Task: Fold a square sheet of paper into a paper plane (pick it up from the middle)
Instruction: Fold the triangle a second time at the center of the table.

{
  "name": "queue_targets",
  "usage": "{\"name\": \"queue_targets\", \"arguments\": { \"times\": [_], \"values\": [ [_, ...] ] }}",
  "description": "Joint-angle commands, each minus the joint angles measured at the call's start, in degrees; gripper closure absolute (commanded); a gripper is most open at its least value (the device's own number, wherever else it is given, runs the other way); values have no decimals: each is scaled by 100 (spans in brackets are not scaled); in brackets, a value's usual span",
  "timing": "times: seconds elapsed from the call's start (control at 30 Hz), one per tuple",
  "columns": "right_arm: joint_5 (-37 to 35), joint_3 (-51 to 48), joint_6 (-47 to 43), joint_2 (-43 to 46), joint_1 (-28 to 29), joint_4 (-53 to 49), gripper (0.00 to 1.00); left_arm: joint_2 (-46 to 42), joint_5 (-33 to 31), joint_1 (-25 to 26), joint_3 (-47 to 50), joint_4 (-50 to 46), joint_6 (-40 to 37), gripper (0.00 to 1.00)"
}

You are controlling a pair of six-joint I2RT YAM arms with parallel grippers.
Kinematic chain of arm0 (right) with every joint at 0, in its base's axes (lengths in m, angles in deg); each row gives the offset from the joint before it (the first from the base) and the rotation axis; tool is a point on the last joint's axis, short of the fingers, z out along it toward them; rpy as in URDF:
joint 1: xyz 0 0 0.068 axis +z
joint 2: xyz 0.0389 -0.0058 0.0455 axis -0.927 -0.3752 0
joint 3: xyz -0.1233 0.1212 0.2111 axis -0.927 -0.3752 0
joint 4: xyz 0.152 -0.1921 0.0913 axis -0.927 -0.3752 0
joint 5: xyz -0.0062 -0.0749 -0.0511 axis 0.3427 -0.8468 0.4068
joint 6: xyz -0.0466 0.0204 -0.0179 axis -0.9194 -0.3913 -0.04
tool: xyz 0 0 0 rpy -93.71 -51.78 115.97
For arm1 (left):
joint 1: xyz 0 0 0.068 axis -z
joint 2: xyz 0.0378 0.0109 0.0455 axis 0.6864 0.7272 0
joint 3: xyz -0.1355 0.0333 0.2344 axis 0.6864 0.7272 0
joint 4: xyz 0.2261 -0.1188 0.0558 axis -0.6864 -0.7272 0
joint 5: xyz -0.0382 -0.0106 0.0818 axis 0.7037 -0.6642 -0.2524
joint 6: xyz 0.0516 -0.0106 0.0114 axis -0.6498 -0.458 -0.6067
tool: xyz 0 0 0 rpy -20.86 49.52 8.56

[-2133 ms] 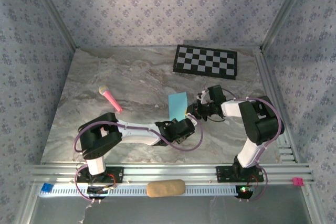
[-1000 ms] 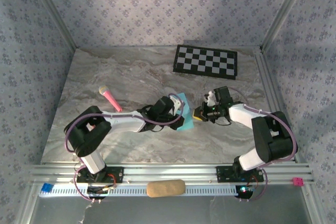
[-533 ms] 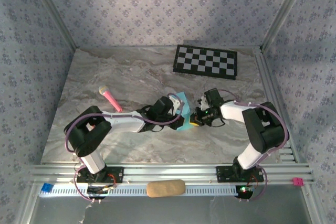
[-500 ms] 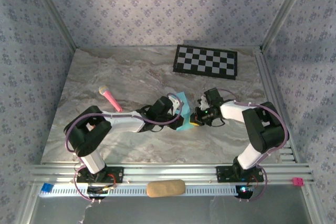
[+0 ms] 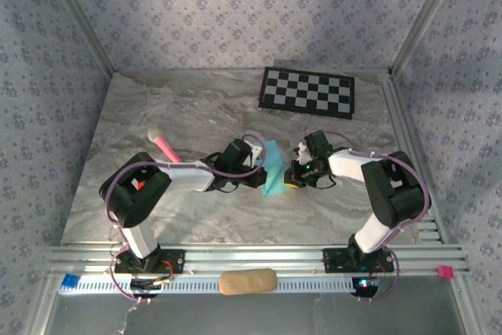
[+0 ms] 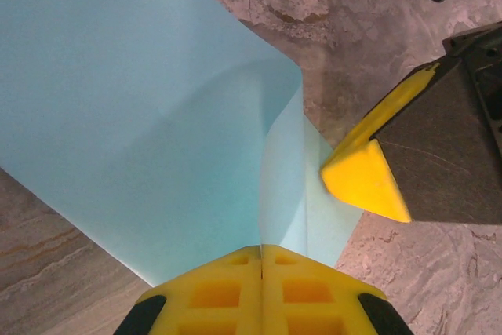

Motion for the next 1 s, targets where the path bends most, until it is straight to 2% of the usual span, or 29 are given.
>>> {"name": "queue_targets", "arguments": {
  "times": [0.0,0.47,0.97],
  "values": [
    [-381,-21,-142,-184,31,-420,100,141,-25,-69,-297,-219,-182,99],
    [-389,-4,-118,-209,48,-424,100,239,-373,-84,-396,-561,-239,98],
    [-404,34,-80,-244,74,-434,100,256,-478,-87,-437,-777,-143,98]
  ]
}}
